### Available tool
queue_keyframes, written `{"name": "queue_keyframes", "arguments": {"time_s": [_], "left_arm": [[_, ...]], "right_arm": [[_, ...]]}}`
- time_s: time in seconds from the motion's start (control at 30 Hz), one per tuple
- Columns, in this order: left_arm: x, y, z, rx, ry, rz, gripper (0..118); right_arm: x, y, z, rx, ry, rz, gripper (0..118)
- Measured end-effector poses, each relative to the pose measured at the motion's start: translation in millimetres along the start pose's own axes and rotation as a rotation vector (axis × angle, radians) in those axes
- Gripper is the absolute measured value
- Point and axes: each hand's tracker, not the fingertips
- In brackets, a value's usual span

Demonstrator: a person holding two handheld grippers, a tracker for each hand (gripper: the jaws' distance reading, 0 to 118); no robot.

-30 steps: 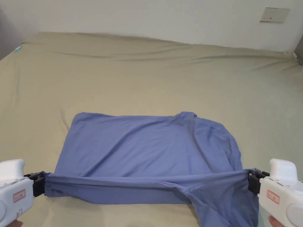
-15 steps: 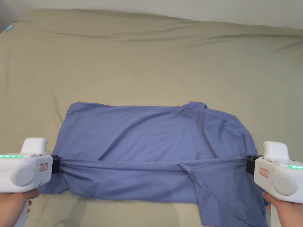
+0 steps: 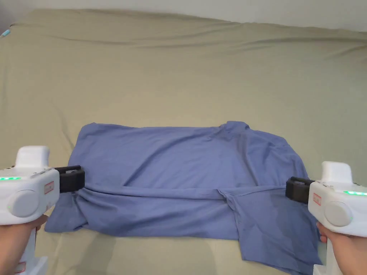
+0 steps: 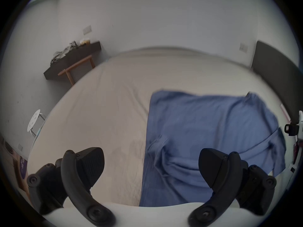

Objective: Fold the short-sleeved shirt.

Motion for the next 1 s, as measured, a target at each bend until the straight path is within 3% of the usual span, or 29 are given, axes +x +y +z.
{"name": "queue_keyframes", "arguments": {"time_s": [0.17,0.23,0.3,0.33,0.43,0.47,0.53,0.6,0.63,0.8,1.0], "left_arm": [[19,15,90,0.271,-0.019,-0.026,114],[30,19,120,0.333,-0.028,-0.028,111],[41,20,147,0.377,-0.028,-0.040,95],[48,19,160,0.407,-0.011,-0.052,79],[59,16,179,0.470,0.032,-0.100,63],[62,14,184,0.475,0.042,-0.108,43],[65,11,188,0.475,0.040,-0.123,23],[66,7,192,0.475,0.041,-0.135,4],[66,4,192,0.470,0.046,-0.140,1],[52,-12,164,0.300,0.016,-0.093,0],[20,-48,83,-0.041,-0.007,-0.007,3]], "right_arm": [[-13,35,97,0.278,0.037,0.084,115],[-25,41,135,0.380,0.039,0.131,106],[-35,43,164,0.451,0.051,0.177,70],[-43,42,176,0.474,0.044,0.211,52],[-57,34,197,0.514,0.062,0.265,36],[-60,31,201,0.507,0.073,0.269,19],[-65,26,208,0.498,0.111,0.269,3],[-66,20,208,0.497,0.119,0.274,0],[-68,18,209,0.484,0.121,0.288,0],[-63,4,208,0.457,0.137,0.287,0],[-44,-6,203,0.405,0.119,0.275,0]]}}
